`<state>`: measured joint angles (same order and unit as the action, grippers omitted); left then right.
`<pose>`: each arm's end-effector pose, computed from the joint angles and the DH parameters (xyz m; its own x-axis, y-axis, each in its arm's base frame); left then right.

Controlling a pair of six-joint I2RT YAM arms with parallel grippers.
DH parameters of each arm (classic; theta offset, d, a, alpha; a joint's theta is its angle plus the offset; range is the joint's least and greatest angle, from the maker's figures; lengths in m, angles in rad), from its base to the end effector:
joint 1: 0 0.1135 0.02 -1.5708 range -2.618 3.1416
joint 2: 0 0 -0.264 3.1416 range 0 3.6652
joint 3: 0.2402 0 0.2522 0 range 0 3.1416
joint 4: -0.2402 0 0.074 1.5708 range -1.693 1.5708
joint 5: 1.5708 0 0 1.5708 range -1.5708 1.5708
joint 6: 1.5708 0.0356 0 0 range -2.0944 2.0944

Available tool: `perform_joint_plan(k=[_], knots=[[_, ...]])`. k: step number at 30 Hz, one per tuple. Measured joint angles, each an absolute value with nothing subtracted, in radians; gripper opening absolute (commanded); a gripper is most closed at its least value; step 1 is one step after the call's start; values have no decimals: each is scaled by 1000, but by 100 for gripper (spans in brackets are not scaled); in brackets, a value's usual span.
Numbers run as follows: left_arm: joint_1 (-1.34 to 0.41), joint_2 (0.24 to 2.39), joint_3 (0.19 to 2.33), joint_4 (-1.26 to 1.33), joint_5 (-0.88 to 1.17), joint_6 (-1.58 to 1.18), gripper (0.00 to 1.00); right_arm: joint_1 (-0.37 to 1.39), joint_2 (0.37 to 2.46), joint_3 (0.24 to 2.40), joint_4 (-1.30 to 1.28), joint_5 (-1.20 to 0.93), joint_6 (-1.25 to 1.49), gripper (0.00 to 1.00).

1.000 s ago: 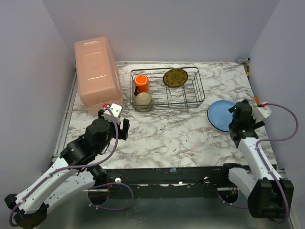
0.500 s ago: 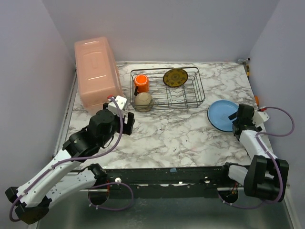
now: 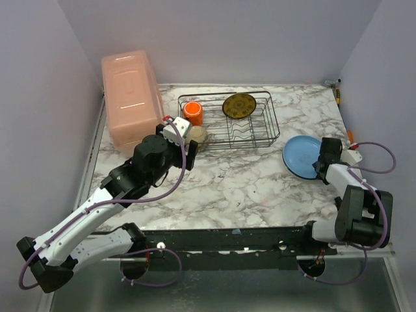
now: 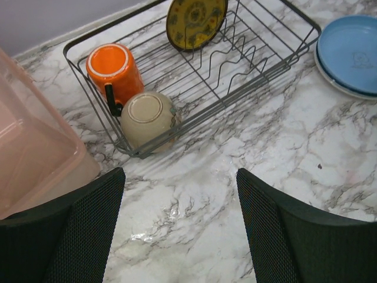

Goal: Load the mixed dishes into the dish rack

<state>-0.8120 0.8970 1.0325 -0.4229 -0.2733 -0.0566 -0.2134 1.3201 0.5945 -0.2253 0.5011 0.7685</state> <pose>0.1403 -0.1340 0.3817 -0.2242 0.1573 -0.9618 0.5088 0.8606 0.0221 0.2297 -0.0673 0.1659 -0.2532 0.6786 -0.6895 0.8825 0.4539 0.1227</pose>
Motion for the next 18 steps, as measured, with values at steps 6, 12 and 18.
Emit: perform_joint_plan(k=[6,12,18], knots=[[-812,894,953,-403,-273,-32,77,-213,1432,695,-290,535,821,31],[-812,861,953,-372,-273,-25,78,-213,1492,788,-385,547,863,19],[-812,856,953,-359,-269,-25,78,-213,1518,852,-490,554,901,4]])
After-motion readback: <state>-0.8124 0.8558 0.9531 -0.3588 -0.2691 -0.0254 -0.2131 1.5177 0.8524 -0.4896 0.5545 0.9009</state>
